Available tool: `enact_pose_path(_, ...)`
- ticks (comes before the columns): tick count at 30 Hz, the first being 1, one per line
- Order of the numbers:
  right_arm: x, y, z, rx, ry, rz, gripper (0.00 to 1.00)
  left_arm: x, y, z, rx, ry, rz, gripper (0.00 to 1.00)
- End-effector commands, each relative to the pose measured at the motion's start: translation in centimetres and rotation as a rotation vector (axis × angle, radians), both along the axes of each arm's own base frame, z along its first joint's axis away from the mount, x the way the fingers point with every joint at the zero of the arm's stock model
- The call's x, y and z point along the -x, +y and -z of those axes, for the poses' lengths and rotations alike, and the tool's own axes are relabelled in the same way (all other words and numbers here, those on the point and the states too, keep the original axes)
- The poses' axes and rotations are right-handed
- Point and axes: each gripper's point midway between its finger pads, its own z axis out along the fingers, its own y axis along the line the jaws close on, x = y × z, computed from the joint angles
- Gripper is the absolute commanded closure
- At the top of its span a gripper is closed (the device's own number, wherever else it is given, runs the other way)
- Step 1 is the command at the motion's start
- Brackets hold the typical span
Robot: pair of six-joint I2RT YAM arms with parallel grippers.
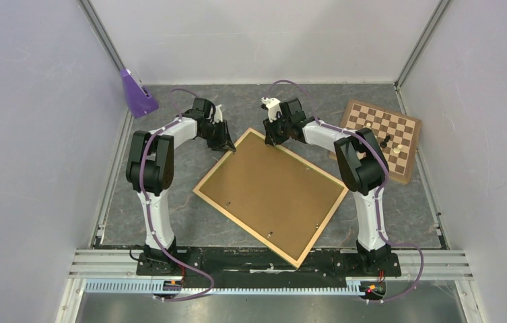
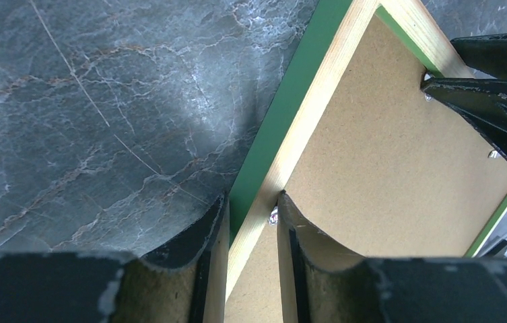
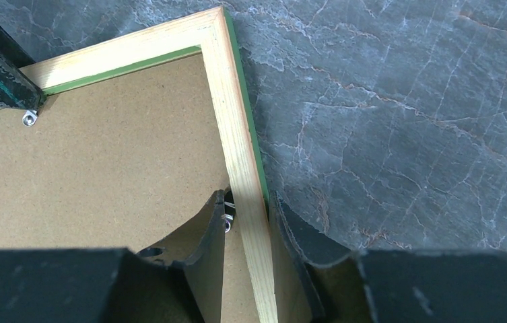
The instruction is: Put the photo into the frame
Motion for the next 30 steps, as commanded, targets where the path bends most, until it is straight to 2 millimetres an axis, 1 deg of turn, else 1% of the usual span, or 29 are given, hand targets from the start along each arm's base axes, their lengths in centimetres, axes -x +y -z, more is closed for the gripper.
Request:
enact_pose_path(1, -0.1, -5.0, 2.8, 0.166, 0.035, 0.115, 0.92, 3.2, 1.8, 1.0, -0.079, 0.141, -0.008, 0.71)
enact_pose_path(6, 0.0, -5.0, 2.9, 0.164, 0.038, 0.109, 0.92, 3.4, 0.7, 1.1, -0.098, 0.141, 0.028, 0.62)
enact_pose_path(10, 0.0, -4.9, 2.8, 0.16, 0.038, 0.105, 0.92, 3.7, 0.7, 1.7, -0.117, 0.154, 0.04, 0.58)
enact_pose_path(14, 0.0, -4.8, 2.9, 0.156, 0.041, 0.102, 0.92, 3.7, 0.6, 1.7, -0.141, 0.137, 0.06, 0.55)
enact_pose_path(17, 0.0, -4.7, 3.0, 0.152, 0.045, 0.098, 0.92, 3.5, 0.3, 1.7, -0.147, 0.129, 0.07, 0.54)
enact_pose_path(26, 0.4, -4.7, 3.5, 0.153, 0.058, 0.094, 0.92, 2.3, -1.5, 1.5, -0.061, 0.154, 0.011, 0.53)
enact_pose_path(30, 0.5, -4.7, 3.5, 0.153, 0.059, 0.091, 0.92, 1.9, -1.9, 1.6, -0.05, 0.159, 0.009, 0.53)
